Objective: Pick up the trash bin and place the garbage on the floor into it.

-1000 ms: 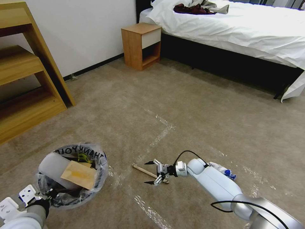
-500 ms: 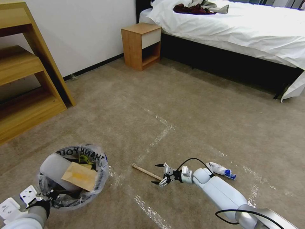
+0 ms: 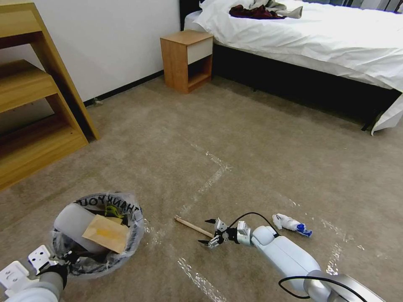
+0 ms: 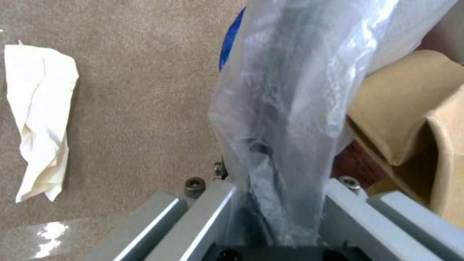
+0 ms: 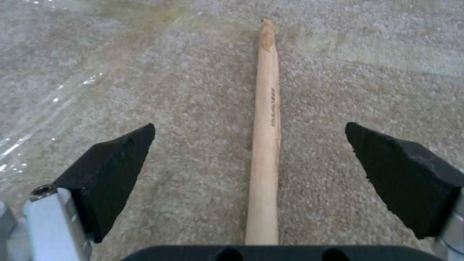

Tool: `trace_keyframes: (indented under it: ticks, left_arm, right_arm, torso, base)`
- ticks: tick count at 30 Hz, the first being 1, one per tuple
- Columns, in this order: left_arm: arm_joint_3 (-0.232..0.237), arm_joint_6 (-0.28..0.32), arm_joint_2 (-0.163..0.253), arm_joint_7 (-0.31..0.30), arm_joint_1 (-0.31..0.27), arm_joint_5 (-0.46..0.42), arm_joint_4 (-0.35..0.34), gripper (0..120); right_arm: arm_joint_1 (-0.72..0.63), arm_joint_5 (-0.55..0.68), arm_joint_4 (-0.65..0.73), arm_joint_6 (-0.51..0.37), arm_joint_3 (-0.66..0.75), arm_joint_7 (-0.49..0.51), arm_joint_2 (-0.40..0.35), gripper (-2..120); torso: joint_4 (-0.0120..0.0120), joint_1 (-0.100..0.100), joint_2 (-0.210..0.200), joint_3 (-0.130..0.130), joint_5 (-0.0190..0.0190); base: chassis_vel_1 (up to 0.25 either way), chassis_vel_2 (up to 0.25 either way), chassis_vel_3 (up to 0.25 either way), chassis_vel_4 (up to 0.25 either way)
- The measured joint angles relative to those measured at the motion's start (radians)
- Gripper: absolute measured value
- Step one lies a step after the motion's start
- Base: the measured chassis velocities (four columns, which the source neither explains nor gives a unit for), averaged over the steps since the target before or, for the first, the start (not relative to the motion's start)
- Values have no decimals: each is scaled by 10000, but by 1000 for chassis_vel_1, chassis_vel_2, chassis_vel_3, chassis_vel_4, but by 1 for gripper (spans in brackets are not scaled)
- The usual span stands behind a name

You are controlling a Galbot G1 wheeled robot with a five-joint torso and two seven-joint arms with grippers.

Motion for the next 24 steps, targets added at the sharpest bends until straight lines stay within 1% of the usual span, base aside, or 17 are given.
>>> trace_keyframes:
  ticks: [11,14,24]
  left_arm:
    - [62,-11,86,0,-162,1,200,0]
    - [63,-11,150,0,-215,-20,255,0]
    - [78,-18,170,7,-206,-26,276,0]
  right_arm:
    - [18,12,-257,-115,108,23,82,100]
    - [11,175,-361,-216,121,6,148,100]
    - [21,247,-402,-314,10,-87,228,100]
  torso:
    - [0,0,0,0,0]
    - [-1,0,0,0,0]
    - [0,0,0,0,1]
  base:
    - [0,0,0,0]
    - [0,0,0,0]
    - [0,0,0,0]
